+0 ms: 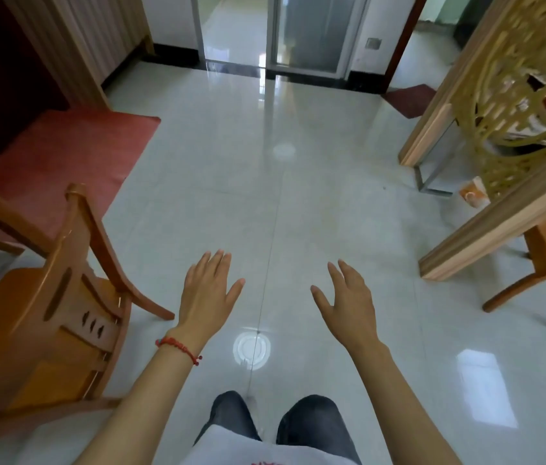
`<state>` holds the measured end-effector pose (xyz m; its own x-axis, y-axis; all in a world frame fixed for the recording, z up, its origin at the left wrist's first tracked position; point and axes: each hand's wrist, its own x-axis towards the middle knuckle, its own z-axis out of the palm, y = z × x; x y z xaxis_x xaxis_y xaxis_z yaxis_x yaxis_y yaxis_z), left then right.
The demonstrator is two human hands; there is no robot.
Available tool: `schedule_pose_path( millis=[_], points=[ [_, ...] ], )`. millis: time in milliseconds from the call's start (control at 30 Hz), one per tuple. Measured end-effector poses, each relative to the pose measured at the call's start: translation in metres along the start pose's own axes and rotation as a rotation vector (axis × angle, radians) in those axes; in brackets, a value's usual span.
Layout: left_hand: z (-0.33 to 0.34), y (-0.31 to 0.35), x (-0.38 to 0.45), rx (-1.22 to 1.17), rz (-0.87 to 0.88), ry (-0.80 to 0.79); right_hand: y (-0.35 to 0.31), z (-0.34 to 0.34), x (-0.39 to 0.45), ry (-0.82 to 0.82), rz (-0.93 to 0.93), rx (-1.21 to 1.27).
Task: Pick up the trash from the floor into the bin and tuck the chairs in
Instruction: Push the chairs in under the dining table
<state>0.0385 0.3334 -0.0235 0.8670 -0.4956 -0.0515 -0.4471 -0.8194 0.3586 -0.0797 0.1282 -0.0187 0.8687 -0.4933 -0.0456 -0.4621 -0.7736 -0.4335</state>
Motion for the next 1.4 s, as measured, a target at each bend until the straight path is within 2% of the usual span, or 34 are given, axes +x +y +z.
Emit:
schedule_pose_path(
  millis=[300,500,667,833,1100,1267,1400],
  points=[
    [0.000,-0.007,0.085,0.003,-0.194,0.059,-0.016,0.005,0.134,-0.092,-0.212,0.002],
    [-0.001,-0.004,0.126,-0.002,-0.454,0.138,-0.036,0.006,0.233,-0.244,-0.459,-0.026],
    [-0.004,-0.002,0.129,-0.041,-0.667,0.231,-0.066,0.013,0.281,-0.362,-0.682,-0.038],
    [-0.005,0.000,0.089,-0.028,-0.926,0.339,-0.112,0.037,0.282,-0.501,-0.926,-0.044],
    [-0.010,0.003,-0.004,-0.033,-1.335,0.473,-0.185,0.080,0.218,-0.651,-1.315,-0.080],
    [-0.008,-0.004,-0.041,-0.042,-1.443,0.503,-0.217,0.097,0.180,-0.658,-1.440,-0.065],
    [-0.007,-0.025,-0.052,-0.073,-1.463,0.492,-0.237,0.107,0.167,-0.641,-1.416,-0.077]
  ],
)
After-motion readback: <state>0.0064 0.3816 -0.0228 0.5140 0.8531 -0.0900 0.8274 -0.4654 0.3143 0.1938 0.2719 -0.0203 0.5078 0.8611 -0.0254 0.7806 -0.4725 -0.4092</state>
